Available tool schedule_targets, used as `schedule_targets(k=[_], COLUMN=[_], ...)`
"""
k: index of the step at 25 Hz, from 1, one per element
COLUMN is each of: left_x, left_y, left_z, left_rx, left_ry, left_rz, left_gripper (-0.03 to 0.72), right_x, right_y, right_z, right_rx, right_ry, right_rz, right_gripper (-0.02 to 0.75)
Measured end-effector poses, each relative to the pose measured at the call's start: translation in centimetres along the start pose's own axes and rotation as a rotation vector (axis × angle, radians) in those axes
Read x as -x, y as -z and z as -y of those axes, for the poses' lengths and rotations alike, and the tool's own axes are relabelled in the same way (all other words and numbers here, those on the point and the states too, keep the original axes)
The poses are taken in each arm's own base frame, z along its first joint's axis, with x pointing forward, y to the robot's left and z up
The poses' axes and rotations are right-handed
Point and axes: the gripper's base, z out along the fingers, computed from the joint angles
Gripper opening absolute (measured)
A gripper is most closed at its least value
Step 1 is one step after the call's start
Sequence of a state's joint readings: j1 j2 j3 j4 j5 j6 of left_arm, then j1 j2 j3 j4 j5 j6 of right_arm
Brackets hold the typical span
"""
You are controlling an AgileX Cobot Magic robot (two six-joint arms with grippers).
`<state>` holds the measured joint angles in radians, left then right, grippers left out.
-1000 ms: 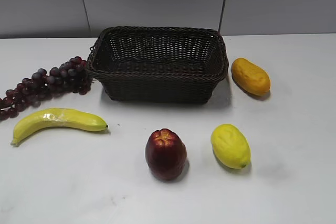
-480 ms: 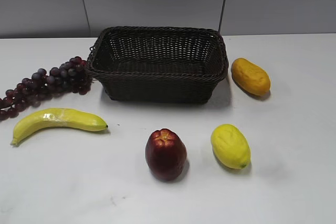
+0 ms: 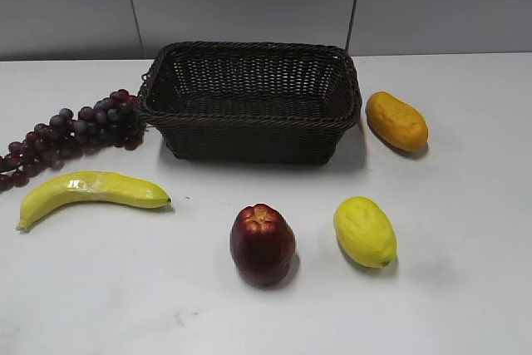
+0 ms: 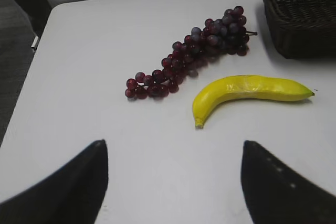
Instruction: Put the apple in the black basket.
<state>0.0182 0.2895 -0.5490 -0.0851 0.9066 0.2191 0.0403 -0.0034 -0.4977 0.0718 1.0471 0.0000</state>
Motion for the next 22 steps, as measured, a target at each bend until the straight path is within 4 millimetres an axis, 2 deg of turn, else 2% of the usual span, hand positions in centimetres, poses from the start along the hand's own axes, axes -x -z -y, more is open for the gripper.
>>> schedule_targets(k=[6,10,16,22], left_x=[1.3,2.5,6.4,10.2], left_y=[-0.5,-1.6,-4.5,-8.7], left_z=[0.4,0.8,2.0,3.8], left_rx=[-0.105,-0.164,-0.288,-0.379], left_ry=[-0.086,-0.146,-0.244,-0.363], left_rz=[-0.011,-0.058,-0.150,-0.247], left_gripper=[0.580,0.580,0.580,0.580], right_x=[0.0,0.0,0.0,0.0], right_y=[0.0,0.0,0.0,0.0], right_z=[0.0,0.0,0.0,0.0], right_rx=[0.000,0.000,0.000,0.000], right_ry=[0.000,0.000,0.000,0.000], right_rz=[0.000,0.000,0.000,0.000], right_gripper=[0.590,0.590,0.590,0.590])
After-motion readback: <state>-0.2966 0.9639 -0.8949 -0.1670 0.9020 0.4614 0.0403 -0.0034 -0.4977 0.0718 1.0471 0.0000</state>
